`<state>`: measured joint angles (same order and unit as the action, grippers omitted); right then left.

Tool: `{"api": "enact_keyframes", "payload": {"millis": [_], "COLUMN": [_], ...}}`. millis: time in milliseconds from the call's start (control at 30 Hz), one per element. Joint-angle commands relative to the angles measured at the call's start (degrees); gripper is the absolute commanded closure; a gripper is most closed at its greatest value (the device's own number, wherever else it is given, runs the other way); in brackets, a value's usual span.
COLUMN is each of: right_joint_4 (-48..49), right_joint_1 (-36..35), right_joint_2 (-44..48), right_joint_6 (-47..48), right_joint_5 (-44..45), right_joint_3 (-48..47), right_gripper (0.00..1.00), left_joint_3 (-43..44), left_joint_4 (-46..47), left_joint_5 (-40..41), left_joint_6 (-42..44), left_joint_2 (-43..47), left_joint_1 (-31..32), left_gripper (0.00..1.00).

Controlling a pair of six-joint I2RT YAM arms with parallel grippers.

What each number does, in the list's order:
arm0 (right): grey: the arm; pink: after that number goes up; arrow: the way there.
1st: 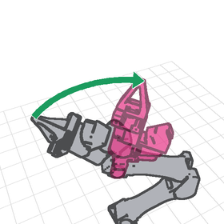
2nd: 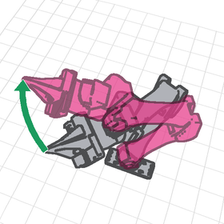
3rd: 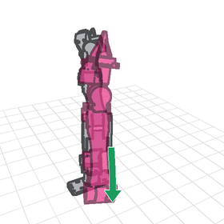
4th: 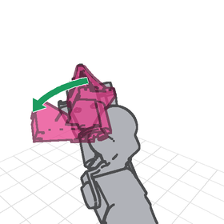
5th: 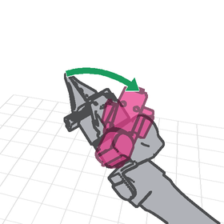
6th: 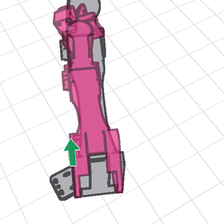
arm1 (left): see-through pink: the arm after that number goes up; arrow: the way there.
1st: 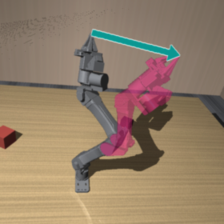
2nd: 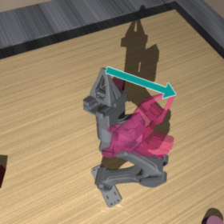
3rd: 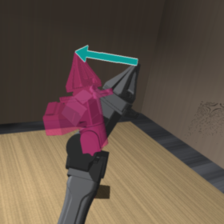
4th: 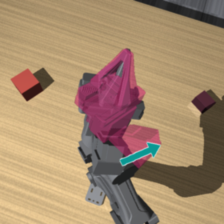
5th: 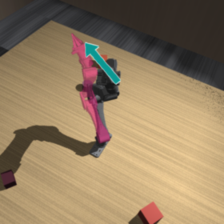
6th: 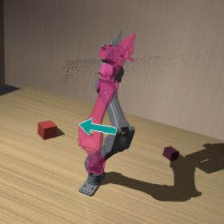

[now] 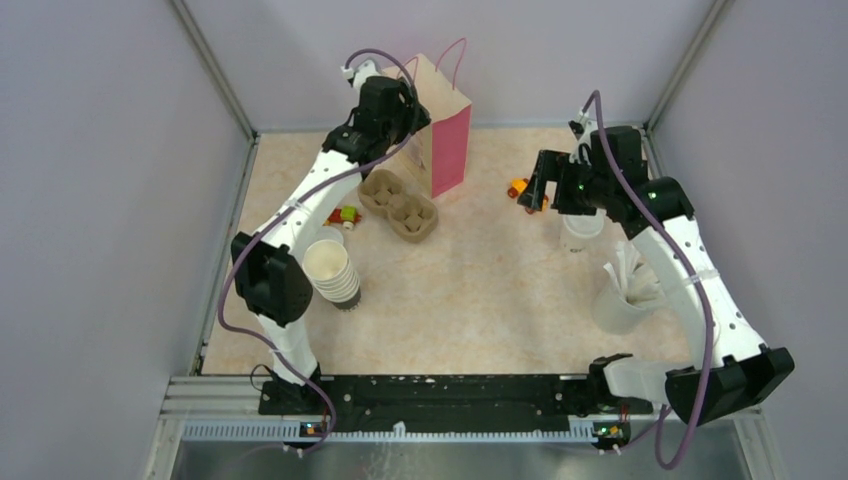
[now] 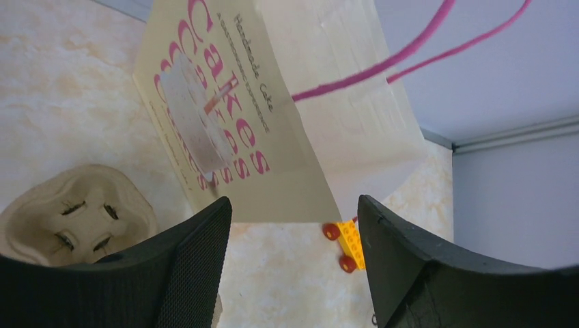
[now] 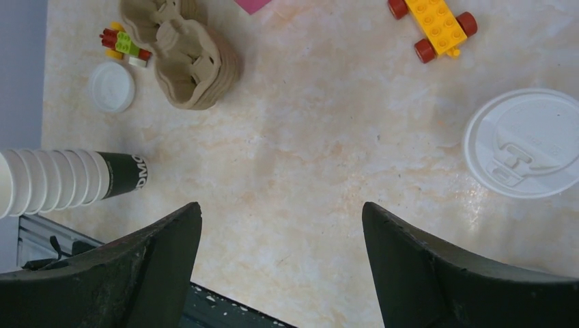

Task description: Pack the takeout coffee

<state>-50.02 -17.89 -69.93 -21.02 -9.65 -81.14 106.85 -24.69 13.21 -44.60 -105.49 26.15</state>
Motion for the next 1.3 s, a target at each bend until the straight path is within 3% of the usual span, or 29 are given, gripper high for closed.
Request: {"api": "enact_keyframes", "payload": {"millis": [0,200,400,533,667,833,1033,1267], "right_joint_4": [-1.39,-1.04,-0.61,-0.77,-1.0,-0.23,-0.32,-5.15], "right_joint_1": [-0.61,-0.56,-0.62,-0.57,-0.6,-0.63,-0.62,-0.39], "right_joint_2": [-1.41,-1.9,-2.82,-2.96,-3.32,-3.67,-4.58,-6.5], "right_joint_6": [1.86,1.82,1.56,2.25,3.05,3.32,3.49,2.78], "right_joint_5": [1.39,2.01,1.78,2.46,3.12,2.59,4.22,14.63], "right_joint_3": [-5.99,-5.79,-5.62,-4.65,-4.03,-3.94,-6.29,-18.73], "right_gripper": [0.14,0.15,0.15,0.15,0.15,0.15,0.15,0.12], "left_joint_3": [3.03,7.84,11.89,13.44,15.46,17.08,17.25,9.39], "left_joint_4": [8.24,15.01,15.38,18.98,23.07,25.45,21.38,22.27], "left_joint_5": [5.26,0.66,0.14,0.22,-4.17,-10.16,-17.72,-23.6], "left_joint_6": [3.0,10.17,12.83,15.67,16.31,14.94,12.06,4.4], "left_joint_2": [-1.07,-6.57,-11.03,-12.53,-13.41,-13.16,-11.12,-2.98], "left_joint_1": [-1.37,-2.42,-3.42,-3.56,-3.54,-2.13,0.34,4.46], "left_gripper": [0.27,0.28,0.31,0.47,0.76,1.0,1.0,1.0]}}
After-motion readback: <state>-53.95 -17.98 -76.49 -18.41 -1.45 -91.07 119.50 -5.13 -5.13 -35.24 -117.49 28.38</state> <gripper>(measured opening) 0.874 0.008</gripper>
